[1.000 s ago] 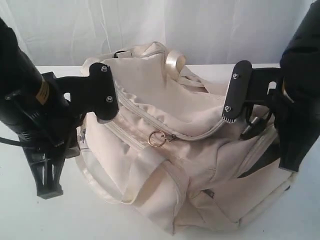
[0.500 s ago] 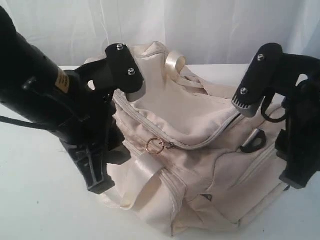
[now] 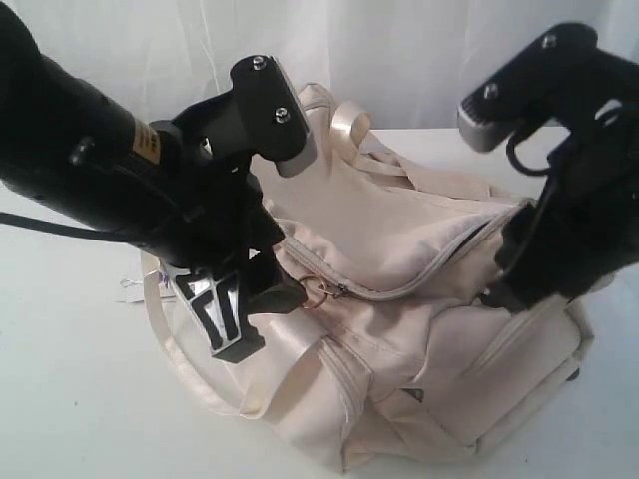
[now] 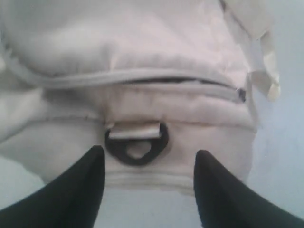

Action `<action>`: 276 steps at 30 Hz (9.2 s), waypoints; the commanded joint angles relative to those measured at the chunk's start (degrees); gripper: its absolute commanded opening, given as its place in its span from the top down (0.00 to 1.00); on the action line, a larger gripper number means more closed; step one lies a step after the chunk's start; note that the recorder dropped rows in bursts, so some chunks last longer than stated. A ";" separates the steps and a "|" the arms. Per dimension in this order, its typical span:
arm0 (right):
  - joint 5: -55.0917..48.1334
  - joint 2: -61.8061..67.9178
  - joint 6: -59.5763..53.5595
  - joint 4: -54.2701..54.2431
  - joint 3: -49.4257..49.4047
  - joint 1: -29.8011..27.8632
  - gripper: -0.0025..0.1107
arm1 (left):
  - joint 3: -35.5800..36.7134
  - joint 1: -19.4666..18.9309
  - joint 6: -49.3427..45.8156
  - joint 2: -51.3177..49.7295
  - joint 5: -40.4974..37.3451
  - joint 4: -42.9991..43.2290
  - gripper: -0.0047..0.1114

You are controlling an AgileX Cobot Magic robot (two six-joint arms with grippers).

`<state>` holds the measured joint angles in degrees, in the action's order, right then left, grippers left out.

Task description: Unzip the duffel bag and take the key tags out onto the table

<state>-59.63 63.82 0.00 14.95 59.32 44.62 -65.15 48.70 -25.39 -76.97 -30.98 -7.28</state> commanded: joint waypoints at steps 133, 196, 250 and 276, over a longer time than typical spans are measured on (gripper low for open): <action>6.84 -2.42 -4.61 -5.29 8.44 -9.88 0.98 | -9.41 -0.07 8.75 -7.78 -1.67 2.71 0.96; 37.90 -2.23 -61.31 -30.60 -16.82 -3.00 0.33 | -10.15 -0.07 8.91 -16.61 -9.97 -2.44 0.39; 39.54 -2.23 -57.65 -30.60 -16.82 -3.00 0.33 | -13.16 -0.07 19.62 -16.54 -11.87 2.23 0.39; 39.54 -2.23 -57.65 -30.60 -16.82 -3.00 0.33 | -15.15 -0.07 20.68 -14.57 -14.09 2.24 0.96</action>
<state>-20.83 61.81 -57.99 -15.53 42.77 41.34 -79.06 48.70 -4.41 -93.63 -43.69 -4.60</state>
